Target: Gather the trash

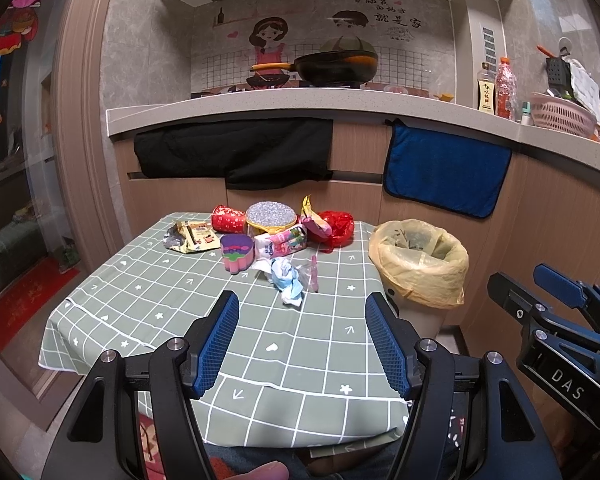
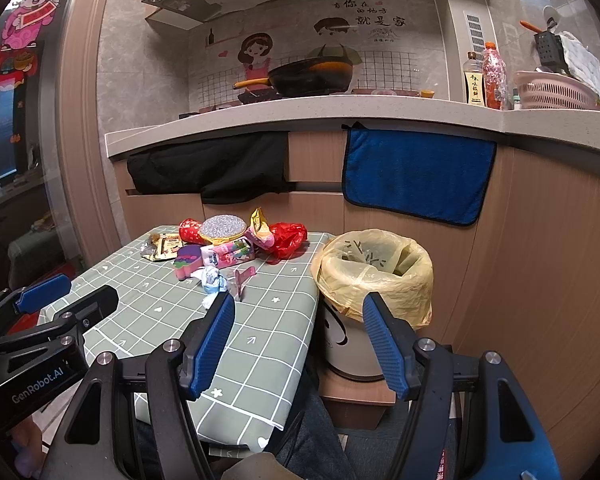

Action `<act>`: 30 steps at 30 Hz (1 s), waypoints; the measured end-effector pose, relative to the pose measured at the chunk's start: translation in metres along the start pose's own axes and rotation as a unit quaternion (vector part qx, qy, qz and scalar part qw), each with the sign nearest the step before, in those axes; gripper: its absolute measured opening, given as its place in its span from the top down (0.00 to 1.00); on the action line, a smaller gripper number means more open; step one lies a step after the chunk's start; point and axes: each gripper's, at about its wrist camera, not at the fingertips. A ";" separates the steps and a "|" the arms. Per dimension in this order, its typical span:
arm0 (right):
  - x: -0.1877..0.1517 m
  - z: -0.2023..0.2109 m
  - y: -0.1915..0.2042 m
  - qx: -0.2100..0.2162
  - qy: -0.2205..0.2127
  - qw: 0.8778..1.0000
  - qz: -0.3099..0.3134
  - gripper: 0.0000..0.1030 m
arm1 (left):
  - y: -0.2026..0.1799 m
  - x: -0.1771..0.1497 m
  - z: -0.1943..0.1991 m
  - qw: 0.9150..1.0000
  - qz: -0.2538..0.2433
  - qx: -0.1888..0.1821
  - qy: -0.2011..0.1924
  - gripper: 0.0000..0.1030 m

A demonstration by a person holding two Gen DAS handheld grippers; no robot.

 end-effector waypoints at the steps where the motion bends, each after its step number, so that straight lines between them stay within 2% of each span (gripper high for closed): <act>1: -0.001 0.000 0.000 0.000 0.000 1.000 0.000 0.38 | 0.000 0.000 -0.001 1.000 0.001 -0.001 0.002 0.36; 6: 0.002 -0.006 0.000 0.002 0.007 1.000 0.007 0.38 | 0.009 0.008 -0.012 1.000 0.004 -0.014 0.012 0.36; 13: 0.029 -0.040 -0.005 0.020 -0.001 0.999 0.027 0.38 | 0.034 0.022 -0.049 0.999 0.015 -0.028 0.020 0.36; 19: 0.052 -0.088 -0.013 0.042 -0.003 0.999 0.023 0.38 | 0.062 0.028 -0.105 0.995 0.058 -0.039 0.067 0.36; 22: 0.057 -0.118 -0.017 0.042 0.008 0.999 0.024 0.38 | 0.071 0.027 -0.144 0.990 0.083 -0.059 0.100 0.37; 25: 0.058 -0.152 -0.022 0.047 0.024 0.998 0.021 0.38 | 0.074 0.028 -0.177 0.986 0.104 -0.067 0.112 0.38; 30: 0.057 -0.198 -0.032 0.051 0.040 0.998 0.019 0.38 | 0.072 0.036 -0.238 0.983 0.120 -0.055 0.128 0.43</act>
Point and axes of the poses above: each gripper's, at about its wrist camera, not at the fingertips, and z roughly against the way its jaws point, y to its left, x to its top
